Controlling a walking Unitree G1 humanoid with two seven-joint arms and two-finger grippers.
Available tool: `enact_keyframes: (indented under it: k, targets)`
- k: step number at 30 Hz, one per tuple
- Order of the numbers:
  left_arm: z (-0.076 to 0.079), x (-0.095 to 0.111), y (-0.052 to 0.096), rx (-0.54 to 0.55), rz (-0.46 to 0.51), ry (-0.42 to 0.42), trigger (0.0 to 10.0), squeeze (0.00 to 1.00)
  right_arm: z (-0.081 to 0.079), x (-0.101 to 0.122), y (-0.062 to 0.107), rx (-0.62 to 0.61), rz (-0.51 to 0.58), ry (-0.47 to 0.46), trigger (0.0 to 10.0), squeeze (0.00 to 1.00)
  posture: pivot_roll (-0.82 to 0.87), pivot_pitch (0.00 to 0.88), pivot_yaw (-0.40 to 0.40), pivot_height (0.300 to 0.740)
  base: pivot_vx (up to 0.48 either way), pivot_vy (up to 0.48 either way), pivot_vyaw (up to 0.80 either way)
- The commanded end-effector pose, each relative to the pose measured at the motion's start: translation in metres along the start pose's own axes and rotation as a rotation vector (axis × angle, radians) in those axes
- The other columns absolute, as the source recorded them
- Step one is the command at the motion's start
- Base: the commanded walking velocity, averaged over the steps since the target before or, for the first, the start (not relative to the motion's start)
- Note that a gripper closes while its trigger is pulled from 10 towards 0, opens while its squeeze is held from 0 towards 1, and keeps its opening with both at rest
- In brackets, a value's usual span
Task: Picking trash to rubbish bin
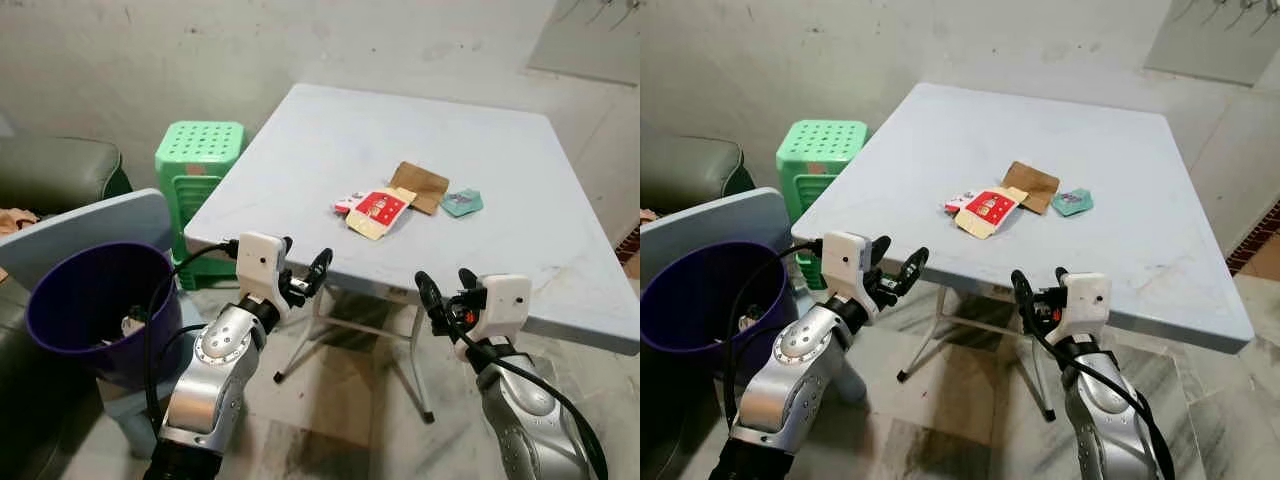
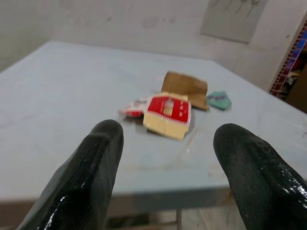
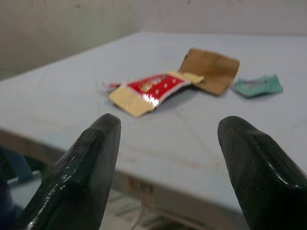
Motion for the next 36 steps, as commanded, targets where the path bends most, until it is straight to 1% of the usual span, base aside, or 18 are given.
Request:
enact_keyframes:
  k: [1, 5, 9, 17, 36]
  targets:
    - [0.007, 0.009, -0.003, -0.037, 0.019, -0.015, 10.0, 0.0, 0.002, 0.019, -0.001, -0.009, 0.083, -0.016, 10.0, 0.0, -0.03, 0.044, -0.044, 0.74, 0.356, 0.0, 0.0]
    - [0.007, 0.011, -0.004, -0.045, 0.018, -0.02, 10.0, 0.0, 0.01, 0.027, -0.002, -0.049, 0.123, -0.035, 10.0, 0.0, -0.03, 0.04, -0.042, 0.74, 0.375, 0.0, 0.0]
    - [0.008, 0.011, -0.004, -0.053, 0.016, -0.027, 10.0, 0.0, 0.013, 0.028, -0.003, -0.068, 0.131, -0.038, 10.0, 0.0, -0.03, 0.035, -0.037, 0.74, 0.377, 0.0, 0.0]
    - [0.007, 0.013, -0.005, -0.062, 0.017, -0.031, 10.0, 0.0, 0.016, 0.029, -0.002, -0.081, 0.145, -0.041, 10.0, 0.0, -0.03, 0.037, -0.032, 0.74, 0.36, 0.0, 0.0]
    - [0.007, 0.012, -0.003, -0.058, 0.014, -0.04, 10.0, 0.0, 0.015, 0.027, -0.002, -0.079, 0.138, -0.051, 10.0, 0.0, -0.02, 0.056, -0.036, 0.74, 0.328, 0.0, 0.0]
Point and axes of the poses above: a point about 5 cm out from each wrist's last joint towards the gripper, its own y axis pointing back from the gripper into the wrist, its own x axis along the axis of the wrist's last joint, z = x × y, the point moved 5 cm from there along -y, pointing out of the wrist towards the gripper, and after that the axes turned 14 degrees about y, right-handed, at the moved point
